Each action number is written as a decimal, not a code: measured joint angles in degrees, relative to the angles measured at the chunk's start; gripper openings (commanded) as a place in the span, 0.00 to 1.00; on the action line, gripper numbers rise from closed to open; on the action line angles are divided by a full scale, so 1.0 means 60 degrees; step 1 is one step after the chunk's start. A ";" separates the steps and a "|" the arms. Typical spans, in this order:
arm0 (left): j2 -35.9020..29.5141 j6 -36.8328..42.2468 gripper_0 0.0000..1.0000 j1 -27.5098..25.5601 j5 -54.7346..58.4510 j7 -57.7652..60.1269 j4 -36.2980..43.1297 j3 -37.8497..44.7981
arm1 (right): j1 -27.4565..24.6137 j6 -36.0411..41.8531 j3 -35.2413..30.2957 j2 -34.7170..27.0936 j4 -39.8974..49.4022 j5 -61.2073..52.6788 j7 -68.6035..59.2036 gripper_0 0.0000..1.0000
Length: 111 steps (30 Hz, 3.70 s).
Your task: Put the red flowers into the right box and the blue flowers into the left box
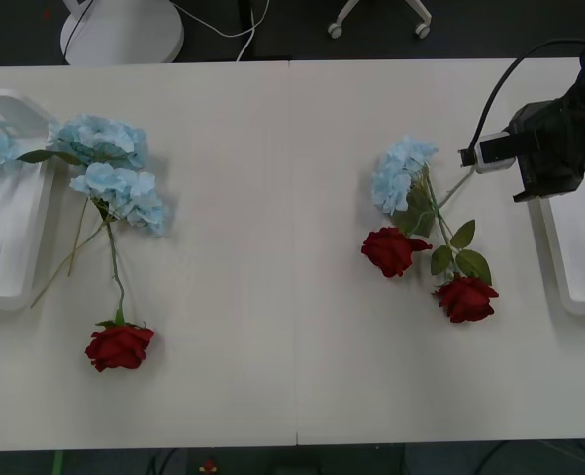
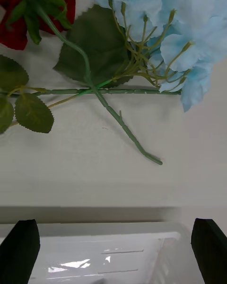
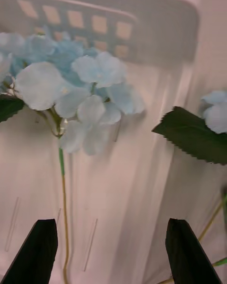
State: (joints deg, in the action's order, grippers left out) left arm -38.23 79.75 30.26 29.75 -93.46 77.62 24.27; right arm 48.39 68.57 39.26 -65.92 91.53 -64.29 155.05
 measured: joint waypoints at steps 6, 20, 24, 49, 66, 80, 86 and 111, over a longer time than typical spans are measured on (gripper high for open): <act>-0.0003 -0.0814 0.75 0.0000 -0.0147 0.0000 0.0021 -0.1540 | 0.0000 0.0427 0.0000 0.0000 0.0096 -0.0860 -0.5950 0.93; 0.1309 -0.1603 0.75 0.0000 -0.3709 0.0000 0.0022 -0.3606 | -0.0015 0.2503 0.0000 0.0019 0.0239 -0.1328 -2.7311 0.93; 0.1592 -0.1651 0.75 0.0006 -0.3931 0.0000 -0.0039 -0.3609 | -0.0025 0.2434 0.0000 0.0155 -0.0347 -0.1646 -2.9478 0.93; 0.2122 -0.3639 0.75 0.1101 -0.4281 -0.0165 -0.3010 -0.3626 | -0.1598 -0.0513 0.0000 0.1270 -0.1025 -0.0914 -3.6481 0.93; 0.2132 -0.2237 0.75 0.0238 -0.5016 -0.0339 -0.0414 -0.3479 | -0.1804 -0.0472 0.0000 0.2701 -0.1770 0.0725 -3.6787 0.93; 0.2131 -0.1012 0.75 -0.0196 -0.3515 -0.0339 0.1122 -0.3721 | -0.1804 -0.0186 -0.0003 0.3159 -0.2242 0.1030 -3.7118 0.93; 0.2131 -0.1310 0.75 -0.0196 -0.3572 -0.0339 0.0990 -0.4053 | -0.1804 -0.0168 -0.0004 0.3254 -0.2519 0.1027 -3.7007 0.93; 0.2246 -0.3182 0.67 0.1108 -0.3718 -0.0339 -0.2608 -0.4403 | -0.1804 0.0131 -0.0017 0.3337 -0.2747 0.1025 -3.6366 0.04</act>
State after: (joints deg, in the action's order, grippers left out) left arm -24.75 60.66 36.91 7.45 -95.49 61.97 -2.15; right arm 37.57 69.36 39.16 -45.90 75.04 -58.14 -63.14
